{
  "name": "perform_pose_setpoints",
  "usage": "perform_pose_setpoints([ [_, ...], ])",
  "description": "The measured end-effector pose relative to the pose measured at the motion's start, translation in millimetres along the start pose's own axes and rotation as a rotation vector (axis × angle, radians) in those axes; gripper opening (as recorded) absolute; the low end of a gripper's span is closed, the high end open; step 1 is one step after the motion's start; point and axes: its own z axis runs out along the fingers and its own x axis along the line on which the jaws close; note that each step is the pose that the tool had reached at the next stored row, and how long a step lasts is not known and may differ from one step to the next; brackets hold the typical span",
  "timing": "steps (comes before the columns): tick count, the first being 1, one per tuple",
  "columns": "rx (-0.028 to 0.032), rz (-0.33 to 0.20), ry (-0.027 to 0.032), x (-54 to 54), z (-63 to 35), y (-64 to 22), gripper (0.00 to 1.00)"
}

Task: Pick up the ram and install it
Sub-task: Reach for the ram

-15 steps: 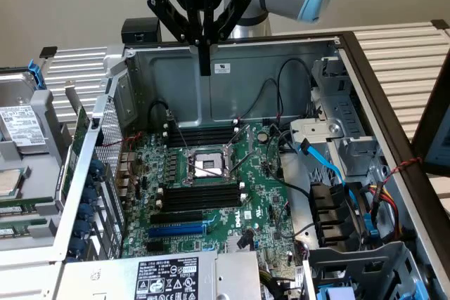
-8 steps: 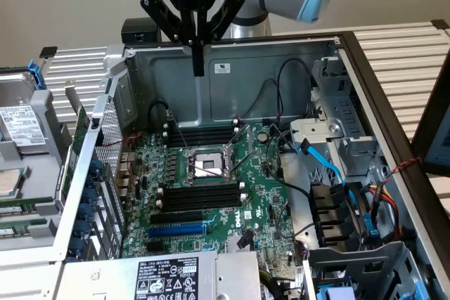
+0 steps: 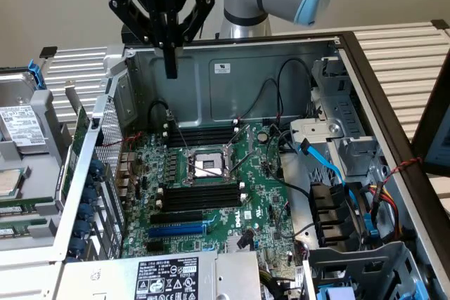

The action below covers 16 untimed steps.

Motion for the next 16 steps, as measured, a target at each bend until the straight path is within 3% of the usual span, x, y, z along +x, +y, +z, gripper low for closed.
perform_pose_setpoints([
  [3,0.0007,0.0,0.01,11.6,0.0,-0.9,0.11],
  [8,0.0034,0.001,0.0159,27.4,0.3,-2.0,0.11],
  [16,0.0047,0.001,0.0274,63.3,2.2,-4.6,0.11],
])
